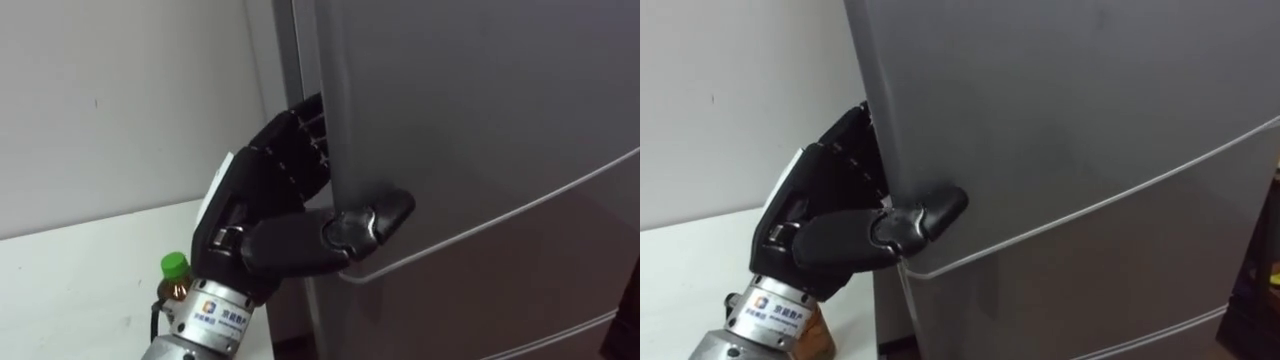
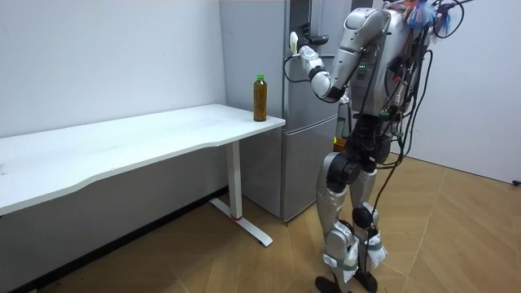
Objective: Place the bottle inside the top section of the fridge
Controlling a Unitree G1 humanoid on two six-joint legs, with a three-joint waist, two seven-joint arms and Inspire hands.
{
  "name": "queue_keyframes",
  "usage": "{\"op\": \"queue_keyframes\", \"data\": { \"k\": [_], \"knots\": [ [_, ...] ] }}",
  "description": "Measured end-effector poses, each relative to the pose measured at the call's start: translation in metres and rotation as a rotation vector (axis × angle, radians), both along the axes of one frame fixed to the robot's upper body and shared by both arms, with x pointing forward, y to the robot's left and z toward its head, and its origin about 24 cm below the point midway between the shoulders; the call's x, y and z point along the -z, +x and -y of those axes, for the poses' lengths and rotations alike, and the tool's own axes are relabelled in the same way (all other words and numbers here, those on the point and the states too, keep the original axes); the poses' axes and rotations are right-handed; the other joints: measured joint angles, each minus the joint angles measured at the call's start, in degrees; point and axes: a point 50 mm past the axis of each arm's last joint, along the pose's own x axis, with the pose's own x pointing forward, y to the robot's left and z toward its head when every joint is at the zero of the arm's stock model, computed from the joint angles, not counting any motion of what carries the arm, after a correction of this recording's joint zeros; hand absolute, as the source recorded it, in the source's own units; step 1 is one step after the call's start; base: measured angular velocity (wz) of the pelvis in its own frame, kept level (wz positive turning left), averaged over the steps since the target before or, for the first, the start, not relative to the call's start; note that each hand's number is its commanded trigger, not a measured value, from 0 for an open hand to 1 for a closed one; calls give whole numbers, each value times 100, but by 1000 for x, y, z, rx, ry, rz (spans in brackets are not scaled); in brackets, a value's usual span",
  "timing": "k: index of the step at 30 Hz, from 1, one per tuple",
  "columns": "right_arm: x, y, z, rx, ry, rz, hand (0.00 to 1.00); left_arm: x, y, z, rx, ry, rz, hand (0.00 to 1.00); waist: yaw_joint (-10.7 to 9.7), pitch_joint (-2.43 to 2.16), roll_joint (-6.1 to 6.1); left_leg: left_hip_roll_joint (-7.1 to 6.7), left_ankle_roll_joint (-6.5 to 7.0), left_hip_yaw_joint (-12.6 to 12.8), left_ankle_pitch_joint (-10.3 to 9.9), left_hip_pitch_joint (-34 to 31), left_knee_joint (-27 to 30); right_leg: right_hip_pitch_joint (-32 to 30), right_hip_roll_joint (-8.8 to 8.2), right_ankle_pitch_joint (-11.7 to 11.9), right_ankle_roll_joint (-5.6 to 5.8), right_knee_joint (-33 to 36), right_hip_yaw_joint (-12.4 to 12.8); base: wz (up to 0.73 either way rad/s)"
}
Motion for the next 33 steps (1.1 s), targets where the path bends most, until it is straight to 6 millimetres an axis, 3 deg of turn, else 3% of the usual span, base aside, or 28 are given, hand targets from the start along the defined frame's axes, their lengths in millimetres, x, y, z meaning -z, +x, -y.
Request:
{"op": "queue_keyframes", "data": {
  "k": [12,33],
  "knots": [
    [0,-1,-1,-1,21,7,0,2,-2,3,30,1,-2,0,7,-39,-63,15,5,91,3,-13,14,-54,-7,1,2,21,50,-1],
    [0,3,-2,-30,-5,11,0,3,-3,8,83,-45,-16,0,-19,-28,-78,11,6,96,4,-18,6,-65,6,7,9,10,139,0]
  ]
}}
